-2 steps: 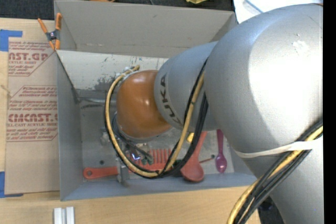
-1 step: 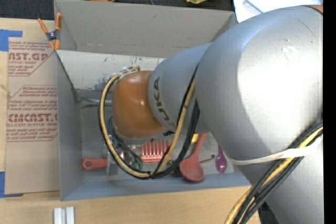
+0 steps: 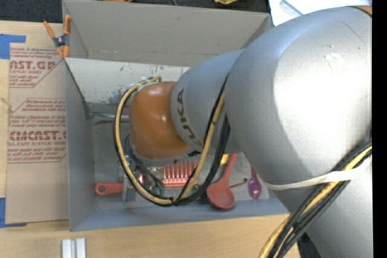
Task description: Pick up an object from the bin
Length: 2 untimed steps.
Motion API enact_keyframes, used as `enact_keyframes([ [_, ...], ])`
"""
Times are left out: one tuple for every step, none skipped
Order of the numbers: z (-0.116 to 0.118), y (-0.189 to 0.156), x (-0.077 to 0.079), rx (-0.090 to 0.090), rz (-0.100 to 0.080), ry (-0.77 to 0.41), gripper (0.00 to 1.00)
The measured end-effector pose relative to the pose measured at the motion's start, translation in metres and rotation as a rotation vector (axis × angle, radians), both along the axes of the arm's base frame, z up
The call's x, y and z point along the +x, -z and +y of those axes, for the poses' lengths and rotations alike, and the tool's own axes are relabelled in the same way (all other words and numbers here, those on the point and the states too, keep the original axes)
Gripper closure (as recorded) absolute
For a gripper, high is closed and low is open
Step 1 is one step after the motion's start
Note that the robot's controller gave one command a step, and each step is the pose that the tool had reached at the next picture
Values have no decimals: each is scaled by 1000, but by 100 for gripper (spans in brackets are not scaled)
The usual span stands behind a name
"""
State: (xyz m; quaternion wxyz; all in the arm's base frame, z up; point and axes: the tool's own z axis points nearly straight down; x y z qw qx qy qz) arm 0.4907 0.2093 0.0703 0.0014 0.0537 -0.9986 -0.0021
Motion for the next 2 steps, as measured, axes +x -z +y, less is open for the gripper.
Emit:
enact_keyframes([
  [0, -15, -1, 0, 2, 0, 100],
  [0, -47, -3, -2, 10, -1, 100],
])
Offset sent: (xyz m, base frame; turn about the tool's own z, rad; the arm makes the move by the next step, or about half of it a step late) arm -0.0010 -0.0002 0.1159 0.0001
